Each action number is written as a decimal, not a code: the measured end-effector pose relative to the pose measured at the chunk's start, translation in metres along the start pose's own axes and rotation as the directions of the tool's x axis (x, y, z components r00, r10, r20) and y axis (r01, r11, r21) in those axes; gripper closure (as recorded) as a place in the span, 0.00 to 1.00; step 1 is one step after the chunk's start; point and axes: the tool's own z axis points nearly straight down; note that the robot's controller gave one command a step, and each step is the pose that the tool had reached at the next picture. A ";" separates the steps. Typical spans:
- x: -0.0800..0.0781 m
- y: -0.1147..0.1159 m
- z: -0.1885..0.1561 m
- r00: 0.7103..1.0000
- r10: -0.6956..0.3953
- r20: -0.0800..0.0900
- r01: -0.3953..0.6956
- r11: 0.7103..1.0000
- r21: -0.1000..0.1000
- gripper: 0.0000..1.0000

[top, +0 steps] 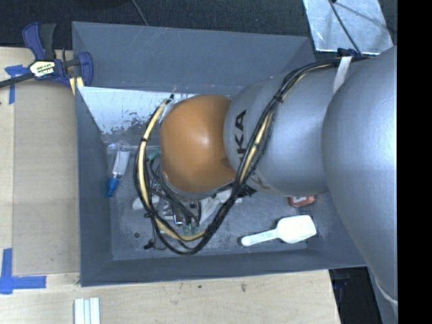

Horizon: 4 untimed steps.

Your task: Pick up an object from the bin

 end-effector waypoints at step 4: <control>-0.056 -0.055 -0.007 0.999 -0.042 0.014 0.042 0.999 -0.002 0.00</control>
Offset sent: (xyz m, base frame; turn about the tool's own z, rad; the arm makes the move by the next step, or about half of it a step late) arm 0.0759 -0.0735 0.1255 0.0409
